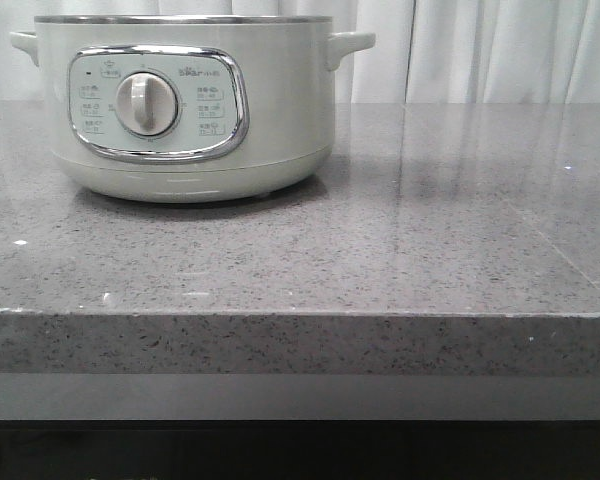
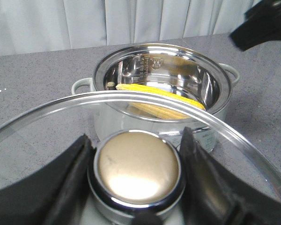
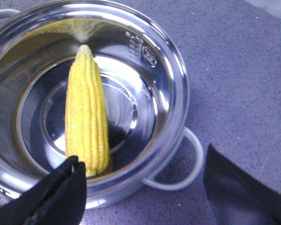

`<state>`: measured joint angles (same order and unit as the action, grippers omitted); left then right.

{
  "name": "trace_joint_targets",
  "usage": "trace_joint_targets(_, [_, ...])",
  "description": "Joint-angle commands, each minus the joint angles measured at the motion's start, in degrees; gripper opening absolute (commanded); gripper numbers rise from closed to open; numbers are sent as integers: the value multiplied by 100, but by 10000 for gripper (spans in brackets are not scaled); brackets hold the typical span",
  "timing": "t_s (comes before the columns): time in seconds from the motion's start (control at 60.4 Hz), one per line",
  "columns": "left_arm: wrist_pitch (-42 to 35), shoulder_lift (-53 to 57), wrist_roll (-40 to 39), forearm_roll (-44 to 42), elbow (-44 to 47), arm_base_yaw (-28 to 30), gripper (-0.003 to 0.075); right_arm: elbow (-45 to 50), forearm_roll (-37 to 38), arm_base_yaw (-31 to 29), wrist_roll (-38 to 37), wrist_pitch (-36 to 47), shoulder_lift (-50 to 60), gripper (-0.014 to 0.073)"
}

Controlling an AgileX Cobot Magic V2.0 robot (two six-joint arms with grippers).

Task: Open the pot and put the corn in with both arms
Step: 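Withdraw the right gripper away from the pot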

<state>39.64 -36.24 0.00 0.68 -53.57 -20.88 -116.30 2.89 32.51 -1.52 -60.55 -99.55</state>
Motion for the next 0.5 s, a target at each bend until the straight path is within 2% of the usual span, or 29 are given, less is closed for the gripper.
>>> trace_joint_targets(0.0, [-830,7,-61,45,-193,1,239,554,-62,-116,-18,731,809,537])
trace_joint_targets(0.215, [-830,7,-61,45,-193,1,239,2606,-194,-493,-35,1957,2275,537])
trace_joint_targets(0.48, [-830,7,-61,45,-193,1,239,4469,-289,-777,-35,2528,3945,537])
